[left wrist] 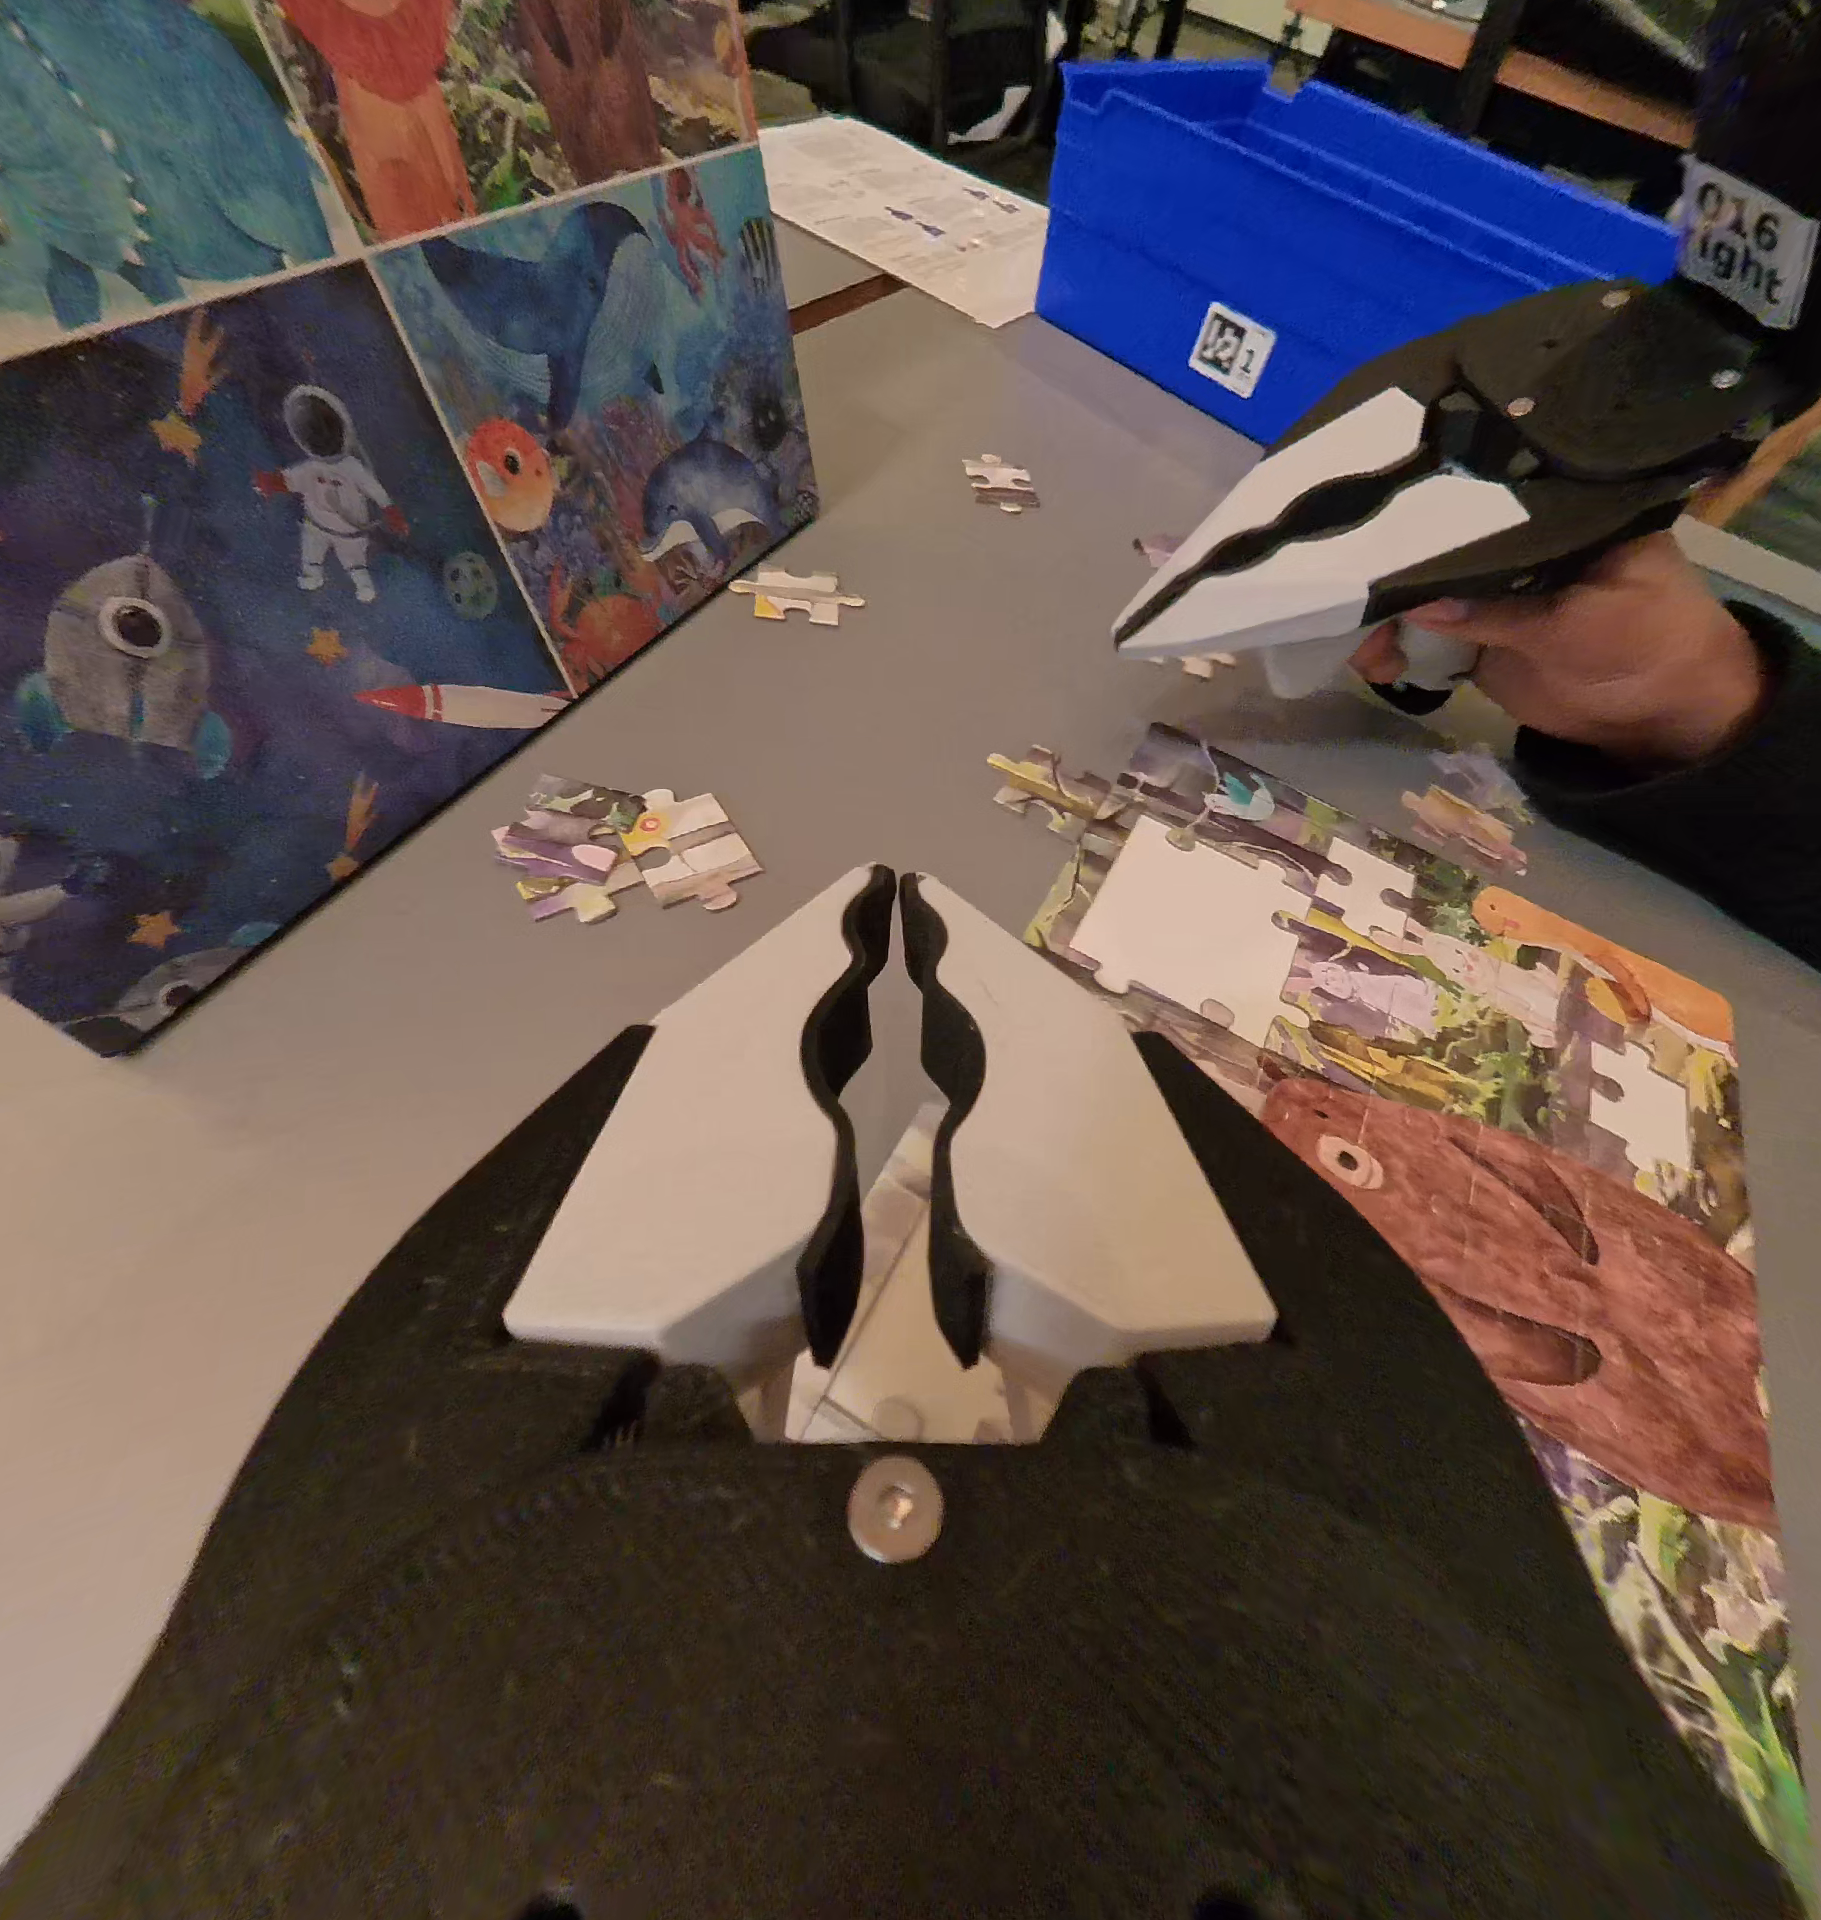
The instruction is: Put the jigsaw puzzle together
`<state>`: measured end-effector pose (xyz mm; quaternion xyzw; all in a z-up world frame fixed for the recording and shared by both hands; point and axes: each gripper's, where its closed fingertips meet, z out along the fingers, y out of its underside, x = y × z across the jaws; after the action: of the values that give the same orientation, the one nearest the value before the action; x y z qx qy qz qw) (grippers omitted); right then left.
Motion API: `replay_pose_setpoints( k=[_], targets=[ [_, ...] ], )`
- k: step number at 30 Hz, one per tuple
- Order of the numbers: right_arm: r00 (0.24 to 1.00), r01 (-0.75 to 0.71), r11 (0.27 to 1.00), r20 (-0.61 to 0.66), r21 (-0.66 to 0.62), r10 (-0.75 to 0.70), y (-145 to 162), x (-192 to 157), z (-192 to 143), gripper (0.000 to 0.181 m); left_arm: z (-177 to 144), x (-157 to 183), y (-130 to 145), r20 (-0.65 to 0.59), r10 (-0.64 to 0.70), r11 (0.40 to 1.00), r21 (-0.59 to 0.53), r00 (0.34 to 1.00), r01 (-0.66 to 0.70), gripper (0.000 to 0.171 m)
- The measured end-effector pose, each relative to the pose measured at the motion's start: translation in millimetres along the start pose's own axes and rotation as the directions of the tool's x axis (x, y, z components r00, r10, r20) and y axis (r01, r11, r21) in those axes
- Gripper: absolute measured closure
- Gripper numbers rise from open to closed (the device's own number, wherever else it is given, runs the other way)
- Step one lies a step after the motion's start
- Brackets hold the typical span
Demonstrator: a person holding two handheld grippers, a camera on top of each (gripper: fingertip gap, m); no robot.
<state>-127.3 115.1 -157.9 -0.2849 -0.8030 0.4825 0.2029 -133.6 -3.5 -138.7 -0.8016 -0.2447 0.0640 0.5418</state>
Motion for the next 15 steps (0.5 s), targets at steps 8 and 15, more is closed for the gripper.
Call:
replay_pose_setpoints(
  k=[8,15],
  targets=[
    [0.845,0.313,0.947,0.478,-0.074,-0.241,28,-111,3,0.181,9,60,27,-0.339,0.025,0.990,-0.119,0.941,-0.069,0.166],
    [0.819,0.376,0.918,0.510,-0.130,-0.263,42,-124,9,0.181,10,77,33,-0.423,-0.073,0.984,-0.180,0.903,-0.005,0.167]
  ],
)
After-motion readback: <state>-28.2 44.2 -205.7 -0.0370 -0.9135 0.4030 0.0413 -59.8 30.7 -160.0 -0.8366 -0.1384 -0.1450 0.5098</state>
